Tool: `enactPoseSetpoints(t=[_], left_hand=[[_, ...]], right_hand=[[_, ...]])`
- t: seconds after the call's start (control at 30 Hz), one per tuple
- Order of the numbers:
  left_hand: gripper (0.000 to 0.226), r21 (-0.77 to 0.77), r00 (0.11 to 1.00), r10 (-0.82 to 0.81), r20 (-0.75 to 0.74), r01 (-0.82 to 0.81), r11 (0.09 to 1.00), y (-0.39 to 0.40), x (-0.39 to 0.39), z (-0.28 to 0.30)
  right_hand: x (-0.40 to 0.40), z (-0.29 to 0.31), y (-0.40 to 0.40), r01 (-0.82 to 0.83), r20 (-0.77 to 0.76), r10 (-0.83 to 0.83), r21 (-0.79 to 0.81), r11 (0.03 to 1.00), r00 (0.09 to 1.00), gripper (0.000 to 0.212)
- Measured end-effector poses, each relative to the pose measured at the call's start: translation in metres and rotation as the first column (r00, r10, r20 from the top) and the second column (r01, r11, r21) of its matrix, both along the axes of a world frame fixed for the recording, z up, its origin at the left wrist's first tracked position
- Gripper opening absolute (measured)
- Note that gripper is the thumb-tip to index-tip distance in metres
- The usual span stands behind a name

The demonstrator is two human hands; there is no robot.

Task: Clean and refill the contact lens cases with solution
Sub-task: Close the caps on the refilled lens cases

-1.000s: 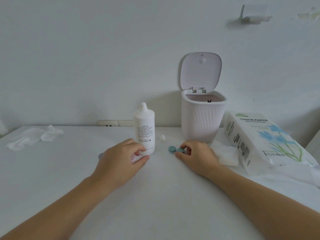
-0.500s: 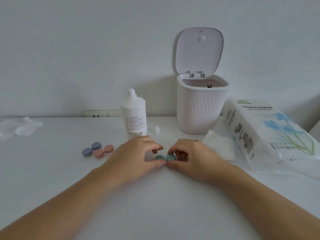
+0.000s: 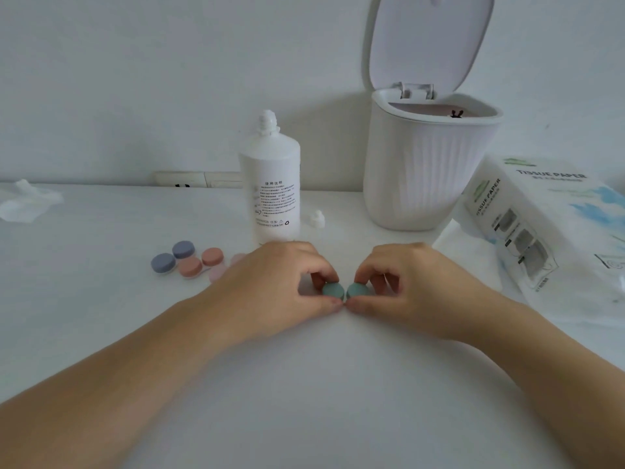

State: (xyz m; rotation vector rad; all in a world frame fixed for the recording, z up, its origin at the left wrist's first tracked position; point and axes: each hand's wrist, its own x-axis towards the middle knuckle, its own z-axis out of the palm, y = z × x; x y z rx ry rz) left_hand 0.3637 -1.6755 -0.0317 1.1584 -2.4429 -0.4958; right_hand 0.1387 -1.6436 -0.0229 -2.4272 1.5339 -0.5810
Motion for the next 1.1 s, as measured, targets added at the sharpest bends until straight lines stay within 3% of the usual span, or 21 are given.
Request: enactPoseSetpoints(t=[0.2, 0.5, 0.73, 0.93, 1.1], left_hand=[[0.024, 0.012, 1.0, -0.006, 0.023, 0.005, 1.0, -0.0007, -0.0025, -0.0007], [0.022, 0.015, 0.997, -0.023, 0.078, 0.022, 1.0, 0.0005, -0.0043, 0.0017], [0.018, 0.028, 0.997, -0.036, 0.073, 0.034, 0.999, 0.0007, -0.0022, 0.0031], [0.018, 0.069, 1.0, -0.019, 0.015, 0.018, 0.997, 0.0, 0.0, 0.0034], [0.02, 0.079, 1.0, -0.022, 0.01, 0.021, 0.997, 0.0013, 0.0008, 0.0031]], right_hand=[[0.0025, -0.0014, 0.0011, -0.05, -0.018, 0.05, -0.017, 0.999, 0.999, 0.022], [0.0025, -0.0016, 0.0015, -0.137, -0.102, 0.133, -0.034, 0.99, 0.986, 0.025], [-0.0009, -0.0012, 0.0037, -0.16, -0.082, 0.159, -0.001, 0.987, 0.984, 0.013], [-0.0016, -0.0002, 0.0068, -0.093, 0.021, 0.094, -0.016, 0.996, 0.995, 0.048], [0.0043, 0.0016, 0.0063, -0.057, 0.031, 0.057, -0.005, 0.998, 0.998, 0.02]])
